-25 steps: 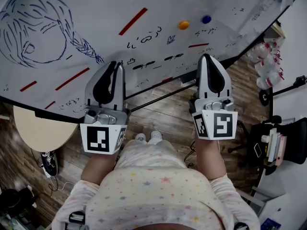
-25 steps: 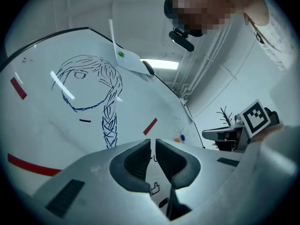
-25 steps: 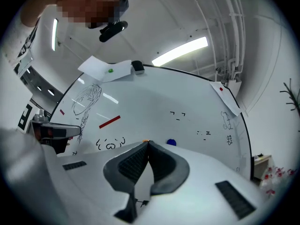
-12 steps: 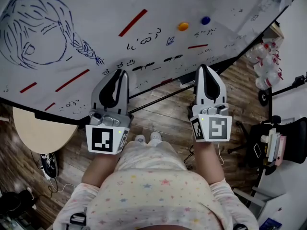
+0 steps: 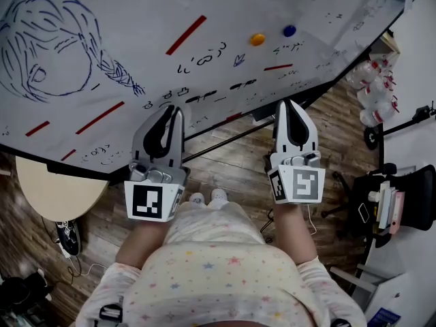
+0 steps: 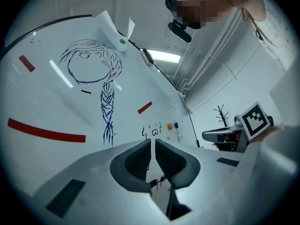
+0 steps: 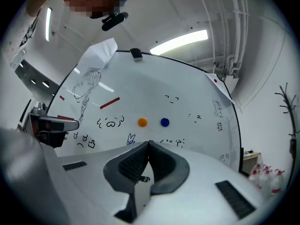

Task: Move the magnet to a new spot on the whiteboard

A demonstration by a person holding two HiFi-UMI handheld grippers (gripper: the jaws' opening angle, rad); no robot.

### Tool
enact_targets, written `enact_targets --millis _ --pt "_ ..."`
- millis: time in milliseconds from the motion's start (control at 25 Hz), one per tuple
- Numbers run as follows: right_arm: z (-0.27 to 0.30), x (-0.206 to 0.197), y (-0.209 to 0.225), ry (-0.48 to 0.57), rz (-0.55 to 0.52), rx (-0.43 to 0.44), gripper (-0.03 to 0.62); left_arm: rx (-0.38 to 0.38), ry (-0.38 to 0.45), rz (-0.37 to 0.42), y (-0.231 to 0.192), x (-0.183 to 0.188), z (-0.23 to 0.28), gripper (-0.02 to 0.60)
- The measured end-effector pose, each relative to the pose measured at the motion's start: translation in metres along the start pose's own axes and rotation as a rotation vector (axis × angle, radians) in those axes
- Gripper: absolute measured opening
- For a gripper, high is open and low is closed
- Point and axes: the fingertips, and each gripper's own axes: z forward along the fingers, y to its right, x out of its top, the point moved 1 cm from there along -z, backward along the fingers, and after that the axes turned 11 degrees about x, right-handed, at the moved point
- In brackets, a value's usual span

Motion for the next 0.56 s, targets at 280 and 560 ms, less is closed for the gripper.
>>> enact_targets --millis 280,560 --pt "-0.0008 -0.0015 0.0025 -0.010 -0.002 -0.008 0.000 -0.010 -0.003 -0.004 0.0029 -0.0021 0.0014 0.035" --pt "-0.0016 0.0008 0.0049 -0.007 -0.005 -0.012 0.000 -0.017 0.003 -0.004 0.0056 -0.0001 0.0022 0.035"
